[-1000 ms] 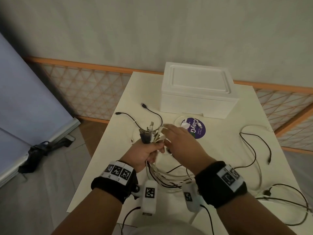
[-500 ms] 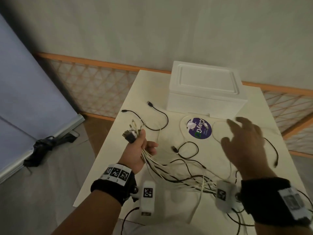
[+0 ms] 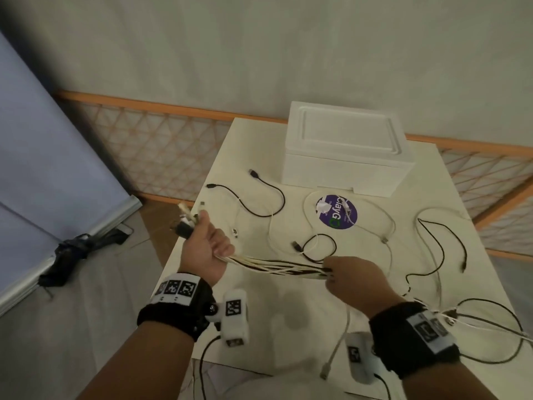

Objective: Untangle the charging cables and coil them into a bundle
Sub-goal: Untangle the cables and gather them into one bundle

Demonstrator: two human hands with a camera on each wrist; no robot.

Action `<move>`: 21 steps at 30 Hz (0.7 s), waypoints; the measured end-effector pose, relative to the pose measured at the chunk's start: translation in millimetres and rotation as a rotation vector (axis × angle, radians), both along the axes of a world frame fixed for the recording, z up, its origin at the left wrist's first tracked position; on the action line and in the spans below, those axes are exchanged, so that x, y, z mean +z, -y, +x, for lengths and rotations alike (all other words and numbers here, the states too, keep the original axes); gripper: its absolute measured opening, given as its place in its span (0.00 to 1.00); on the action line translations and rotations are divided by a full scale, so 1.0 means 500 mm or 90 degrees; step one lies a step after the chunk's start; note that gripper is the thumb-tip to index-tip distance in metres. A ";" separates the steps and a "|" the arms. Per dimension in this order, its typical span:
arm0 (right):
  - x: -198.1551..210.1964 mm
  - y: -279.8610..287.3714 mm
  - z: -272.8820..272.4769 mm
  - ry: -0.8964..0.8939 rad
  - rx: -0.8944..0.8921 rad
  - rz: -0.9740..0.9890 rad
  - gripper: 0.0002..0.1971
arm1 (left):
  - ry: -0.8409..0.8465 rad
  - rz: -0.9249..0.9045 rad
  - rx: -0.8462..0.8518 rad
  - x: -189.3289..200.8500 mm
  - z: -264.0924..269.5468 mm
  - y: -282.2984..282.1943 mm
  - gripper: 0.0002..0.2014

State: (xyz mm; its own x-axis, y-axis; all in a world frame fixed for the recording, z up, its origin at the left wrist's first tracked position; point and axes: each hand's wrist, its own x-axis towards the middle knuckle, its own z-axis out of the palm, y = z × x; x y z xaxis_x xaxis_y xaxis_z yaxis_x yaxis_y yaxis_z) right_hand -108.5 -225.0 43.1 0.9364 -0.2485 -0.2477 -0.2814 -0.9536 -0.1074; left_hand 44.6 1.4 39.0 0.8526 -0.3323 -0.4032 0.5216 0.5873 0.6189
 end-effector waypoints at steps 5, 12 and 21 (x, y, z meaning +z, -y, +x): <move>-0.008 0.106 -0.071 -0.015 -0.126 -0.033 0.02 | -0.073 0.075 0.078 -0.044 0.025 -0.054 0.28; 0.015 0.195 -0.118 0.033 -0.218 -0.161 0.03 | -0.116 0.126 0.081 -0.074 0.029 -0.022 0.27; 0.002 0.252 -0.076 -0.281 -0.203 0.010 0.49 | -0.052 0.209 -0.058 -0.066 -0.030 0.082 0.17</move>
